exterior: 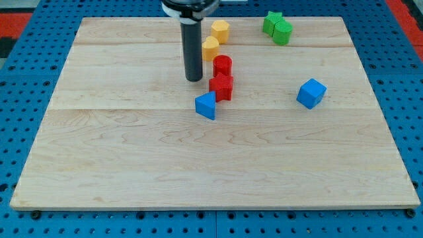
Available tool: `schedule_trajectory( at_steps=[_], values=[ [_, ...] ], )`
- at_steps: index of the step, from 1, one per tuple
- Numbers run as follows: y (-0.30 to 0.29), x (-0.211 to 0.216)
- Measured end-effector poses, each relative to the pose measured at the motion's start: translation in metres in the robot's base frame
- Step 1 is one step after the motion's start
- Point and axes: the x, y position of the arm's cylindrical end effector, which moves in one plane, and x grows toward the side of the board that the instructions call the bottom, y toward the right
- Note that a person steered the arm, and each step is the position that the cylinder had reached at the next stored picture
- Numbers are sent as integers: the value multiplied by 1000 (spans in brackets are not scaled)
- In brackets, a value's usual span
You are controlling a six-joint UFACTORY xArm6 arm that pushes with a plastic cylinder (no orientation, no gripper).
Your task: Move the yellow heart down to the yellow hexagon
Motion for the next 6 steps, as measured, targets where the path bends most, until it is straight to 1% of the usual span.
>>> schedule_trajectory(
  at_steps=[1, 2, 3, 4, 5, 6],
  values=[
    [-2, -12],
    [-5, -35],
    [6, -55],
    [37, -64],
    [36, -64],
    [4, -61]
  ],
)
